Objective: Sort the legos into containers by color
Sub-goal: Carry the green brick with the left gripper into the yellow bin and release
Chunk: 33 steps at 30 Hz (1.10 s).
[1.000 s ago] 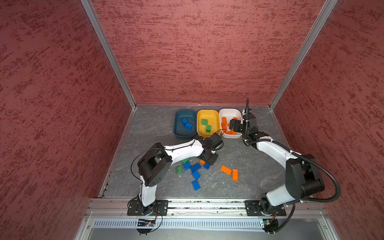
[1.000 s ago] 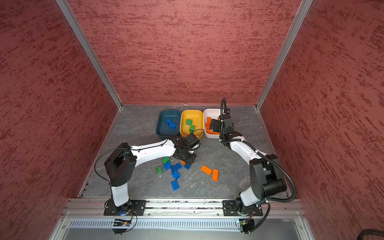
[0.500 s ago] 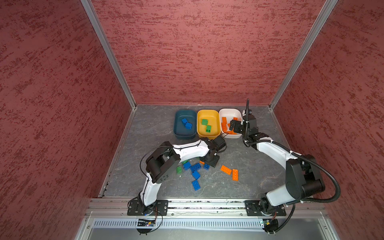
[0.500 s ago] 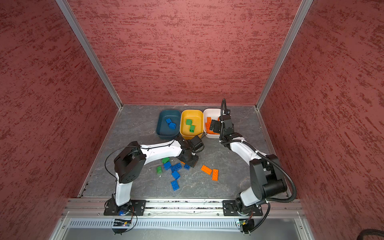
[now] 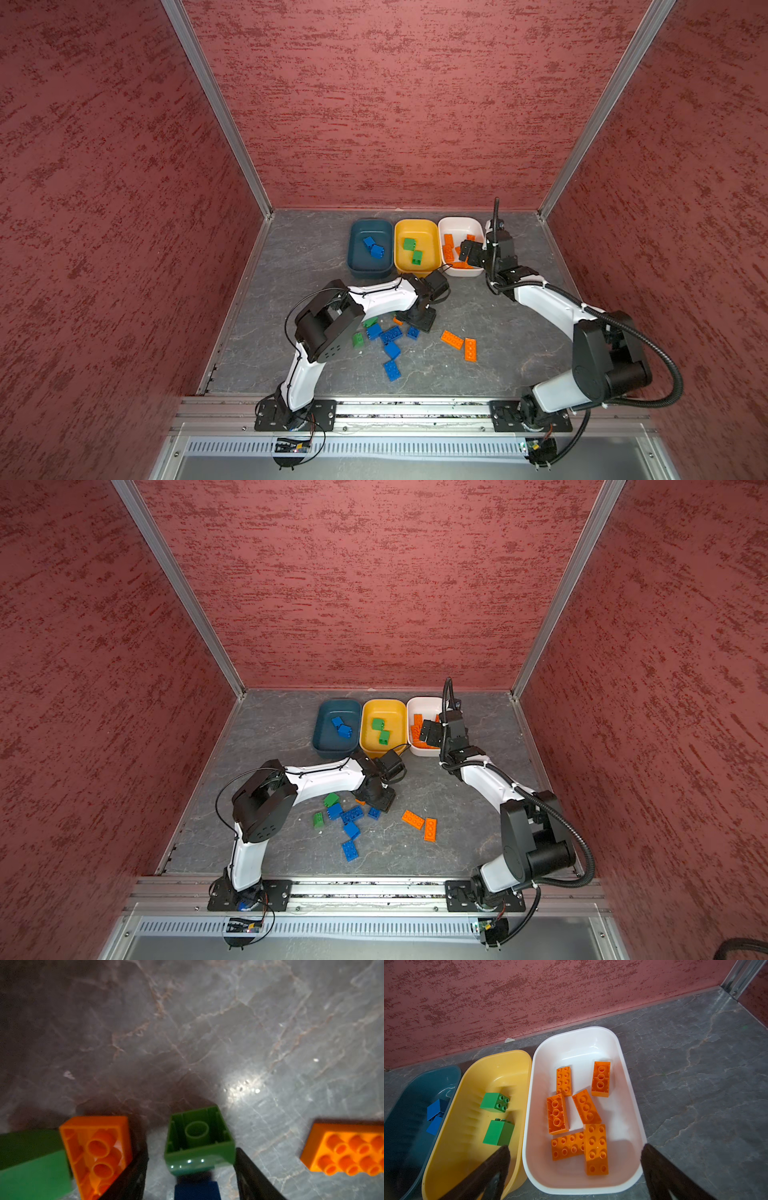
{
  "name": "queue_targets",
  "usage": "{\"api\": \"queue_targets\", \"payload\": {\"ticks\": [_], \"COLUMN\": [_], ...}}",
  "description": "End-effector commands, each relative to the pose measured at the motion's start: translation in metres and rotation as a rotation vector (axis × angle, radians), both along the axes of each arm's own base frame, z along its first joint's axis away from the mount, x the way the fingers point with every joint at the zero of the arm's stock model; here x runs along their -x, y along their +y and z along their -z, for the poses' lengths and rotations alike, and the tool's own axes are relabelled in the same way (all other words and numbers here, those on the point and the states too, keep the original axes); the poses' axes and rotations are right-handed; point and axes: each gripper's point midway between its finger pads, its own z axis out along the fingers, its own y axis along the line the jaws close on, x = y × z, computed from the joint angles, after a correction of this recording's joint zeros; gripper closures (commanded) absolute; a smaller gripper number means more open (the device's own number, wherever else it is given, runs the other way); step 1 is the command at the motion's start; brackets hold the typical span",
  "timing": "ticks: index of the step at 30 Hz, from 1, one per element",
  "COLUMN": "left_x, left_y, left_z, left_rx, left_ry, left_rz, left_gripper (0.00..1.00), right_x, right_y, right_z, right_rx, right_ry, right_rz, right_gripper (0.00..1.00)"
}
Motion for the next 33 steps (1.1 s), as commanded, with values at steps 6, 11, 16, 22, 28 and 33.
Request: {"api": "queue_targets", "payload": {"ticks": [6,11,16,22,28,33], "left_x": [-0.012,-0.013,-0.015,-0.035,-0.101,-0.159], "left_y": [-0.01,-0.01,-0.008,-0.012,0.005,0.012], "left_z": [0.01,0.011,0.005,-0.035,-0.095,-0.109], "left_rx": [-0.007,-0.011,-0.014,0.056,0.128,0.194], "left_ry": [-0.01,-0.012,-0.046,-0.181,-0.391,-0.447], "left_rz": [0.024,0.024,0.019,-0.001,-0.116,-0.202], "left_gripper": [0.35,0.45,0.59,0.68,0.68,0.68], "right_x": [0.0,0.0,0.001,0.006,0.014,0.018], "right_y": [-0.002,-0.003,-0.003,0.002,0.003,0.005], "right_z": [-0.018,-0.019,-0.018,-0.036,-0.053,-0.061], "right_rx": [-0.012,-0.009,-0.012,-0.04,-0.073,-0.082], "right_ry": [-0.054,-0.055,-0.053,-0.111,-0.194,-0.227], "right_rz": [0.008,0.011,0.011,-0.023,-0.039,-0.052], "right_gripper": [0.01,0.01,0.01,0.01,0.01,0.01]}}
